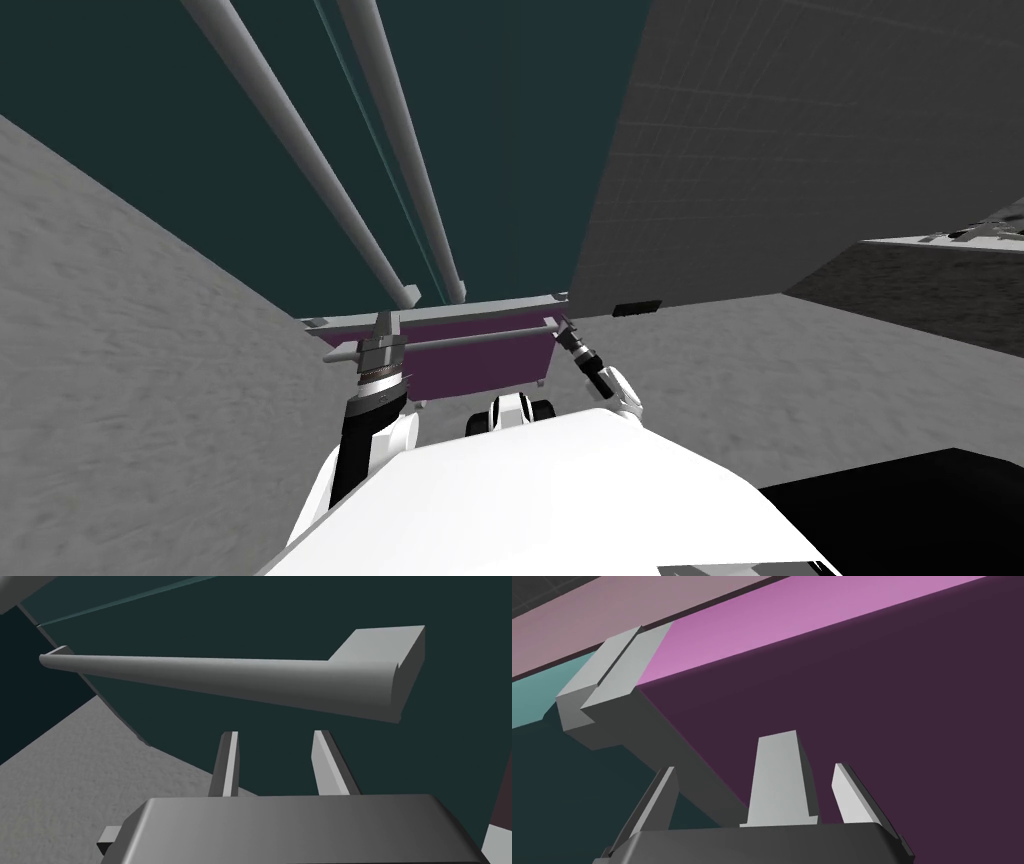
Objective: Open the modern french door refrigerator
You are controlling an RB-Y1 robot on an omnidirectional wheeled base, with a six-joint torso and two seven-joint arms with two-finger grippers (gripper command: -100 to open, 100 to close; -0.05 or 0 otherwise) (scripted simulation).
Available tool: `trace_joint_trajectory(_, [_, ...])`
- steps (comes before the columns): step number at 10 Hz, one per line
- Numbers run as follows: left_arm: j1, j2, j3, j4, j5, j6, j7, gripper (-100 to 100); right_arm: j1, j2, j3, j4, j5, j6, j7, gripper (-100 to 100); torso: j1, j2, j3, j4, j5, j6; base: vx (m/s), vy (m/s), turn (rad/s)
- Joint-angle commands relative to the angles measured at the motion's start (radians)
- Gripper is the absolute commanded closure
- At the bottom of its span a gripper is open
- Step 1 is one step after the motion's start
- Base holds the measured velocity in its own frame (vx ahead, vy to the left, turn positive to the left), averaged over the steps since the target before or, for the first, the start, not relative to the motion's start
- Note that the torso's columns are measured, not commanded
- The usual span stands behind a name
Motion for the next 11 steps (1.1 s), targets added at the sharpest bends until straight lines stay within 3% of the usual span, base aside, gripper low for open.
trace_joint_trajectory(1, [0.000, 0.000, 0.000, 0.000, 0.000, 0.000, 0.000, 0, -0.012, 0.068, -0.039, 0.022, -0.028, 0.040, 0.006, -100, 0.002, 0.001, 0.001, 0.000, 0.001, 0.000, -0.004, 0.145, -0.102])
trace_joint_trajectory(3, [0.000, 0.000, 0.000, 0.000, 0.000, 0.000, 0.000, 0, -0.013, 0.105, -0.046, 0.024, -0.033, 0.048, 0.006, -100, -0.001, 0.001, 0.001, 0.000, 0.000, 0.000, 0.005, 0.073, -0.023])
trace_joint_trajectory(4, [0.000, 0.000, 0.000, 0.000, 0.000, 0.000, 0.000, 0, -0.012, 0.095, -0.044, 0.023, -0.031, 0.046, 0.006, -100, -0.004, 0.001, 0.000, 0.000, -0.001, 0.000, 0.003, 0.017, -0.003])
trace_joint_trajectory(6, [0.000, 0.000, 0.000, 0.000, 0.000, 0.000, 0.000, 0, -0.036, 0.074, -0.039, 0.009, -0.025, 0.086, -0.022, -100, -0.001, 0.000, 0.000, 0.000, 0.000, 0.000, 0.039, 0.033, 0.027])
trace_joint_trajectory(7, [0.000, 0.000, 0.000, 0.000, 0.000, 0.000, 0.000, 0, -0.031, 0.077, -0.043, 0.019, -0.028, 0.072, -0.012, -100, 0.002, -0.001, -0.001, 0.001, 0.001, -0.001, 0.011, 0.022, -0.022])
trace_joint_trajectory(8, [0.000, 0.000, 0.000, 0.000, 0.000, 0.000, 0.000, 0, -0.012, 0.097, -0.044, 0.023, -0.031, 0.047, 0.006, 100, 0.001, -0.002, -0.001, 0.000, 0.001, -0.002, -0.036, -0.036, -0.020])
trace_joint_trajectory(11, [0.000, 0.000, 0.000, 0.000, 0.000, 0.000, 0.000, 0, -0.022, 0.076, -0.040, 0.012, -0.028, 0.067, -0.017, 100, -0.001, 0.006, 0.004, 0.001, -0.001, 0.001, -0.108, -0.002, -0.010])
